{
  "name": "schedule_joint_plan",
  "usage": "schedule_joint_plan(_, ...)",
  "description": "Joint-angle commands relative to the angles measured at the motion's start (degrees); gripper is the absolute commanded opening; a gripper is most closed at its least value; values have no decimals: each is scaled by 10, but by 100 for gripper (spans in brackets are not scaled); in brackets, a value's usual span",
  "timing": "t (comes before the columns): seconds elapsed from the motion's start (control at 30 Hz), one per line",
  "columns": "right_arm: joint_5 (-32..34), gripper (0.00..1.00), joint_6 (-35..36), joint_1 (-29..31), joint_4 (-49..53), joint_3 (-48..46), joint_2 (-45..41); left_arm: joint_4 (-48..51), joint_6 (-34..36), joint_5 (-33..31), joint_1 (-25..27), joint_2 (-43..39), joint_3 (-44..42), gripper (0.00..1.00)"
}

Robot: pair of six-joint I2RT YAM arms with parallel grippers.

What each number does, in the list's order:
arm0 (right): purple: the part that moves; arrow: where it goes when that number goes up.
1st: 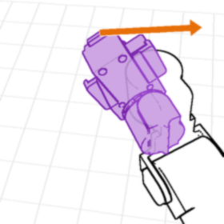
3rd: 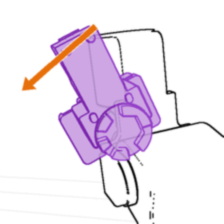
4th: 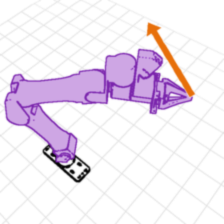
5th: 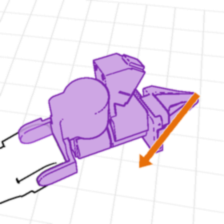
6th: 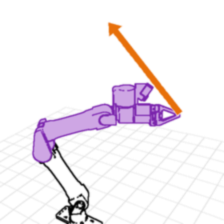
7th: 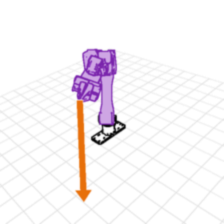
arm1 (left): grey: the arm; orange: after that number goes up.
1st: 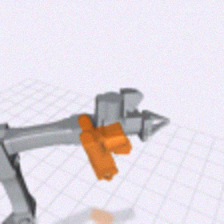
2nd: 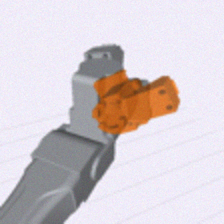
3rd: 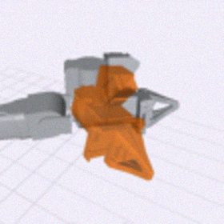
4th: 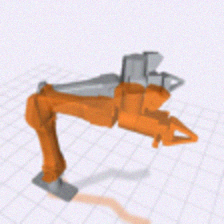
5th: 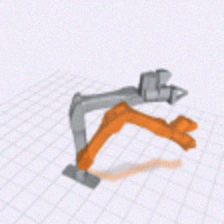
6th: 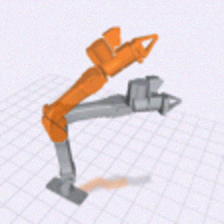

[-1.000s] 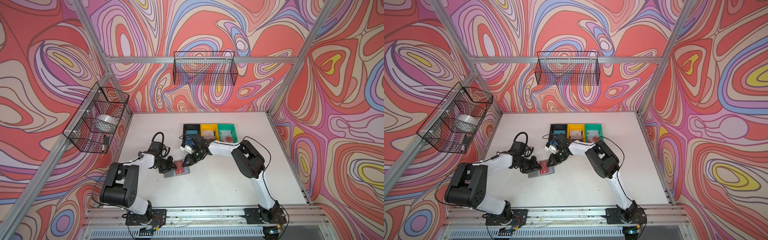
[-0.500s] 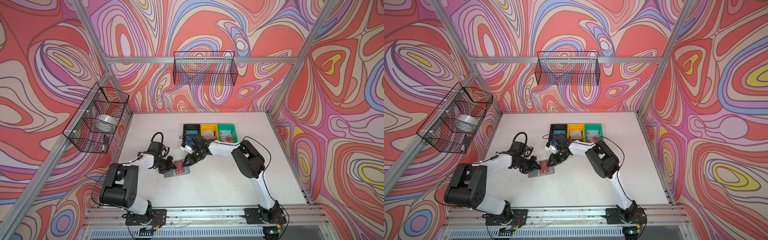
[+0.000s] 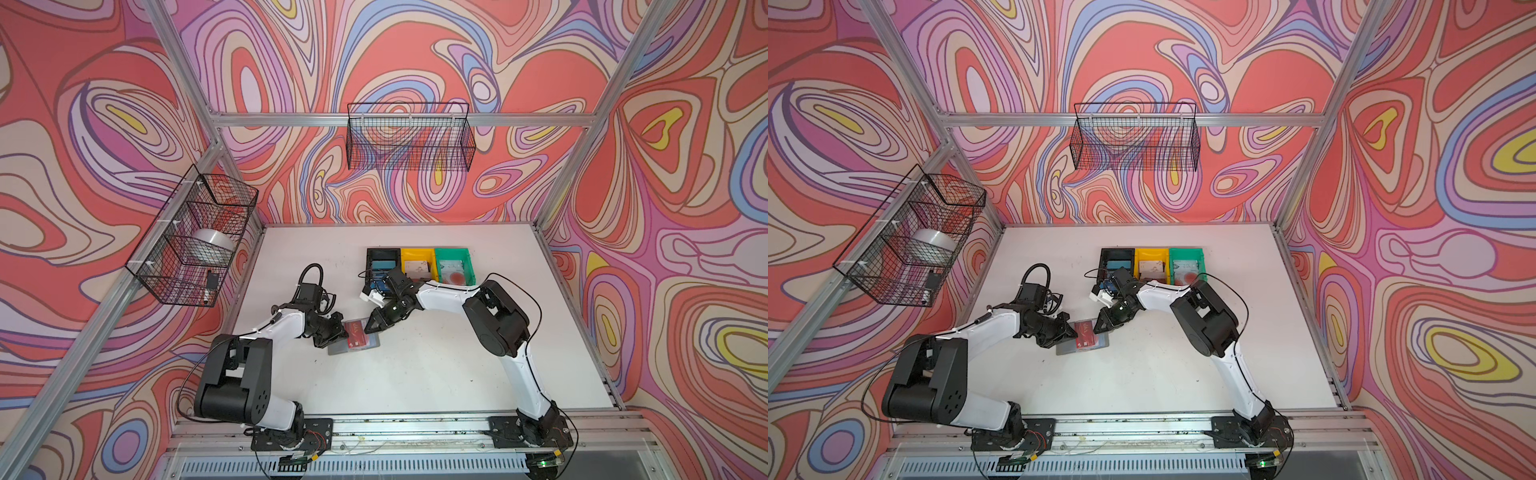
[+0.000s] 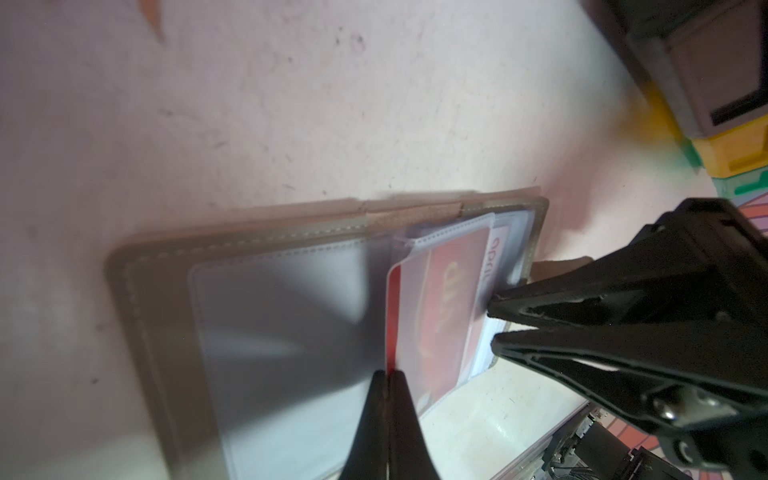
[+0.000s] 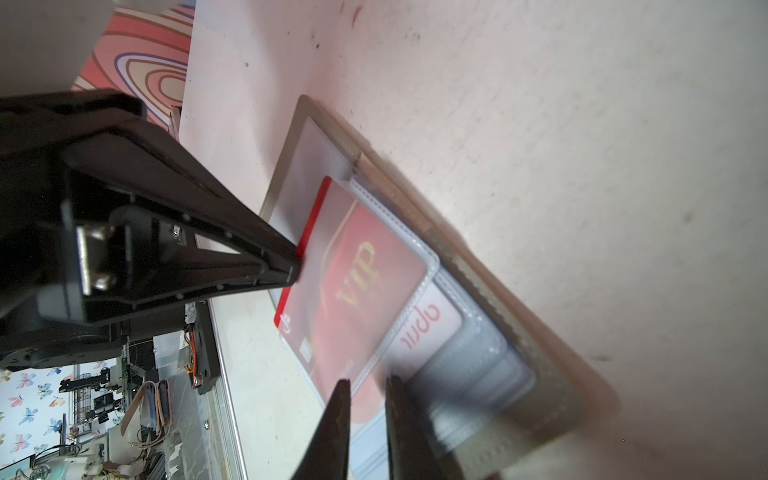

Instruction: Take the credit cards out of the card holder

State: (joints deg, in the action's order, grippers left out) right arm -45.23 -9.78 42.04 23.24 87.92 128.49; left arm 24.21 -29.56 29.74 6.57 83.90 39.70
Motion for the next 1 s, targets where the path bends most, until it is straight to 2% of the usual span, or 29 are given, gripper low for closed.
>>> schedule_joint_plan(0.0,30,20,1,1,31,-10,32,47,6,-57,-6,-12,-3,0)
schedule_joint_plan(0.7,28,20,7,1,38,-8,32,110,5,-127,-7,-49,20,0)
schedule_joint_plan(0.97,11,20,15,0,42,-6,15,107,6,-105,-8,-97,21,0)
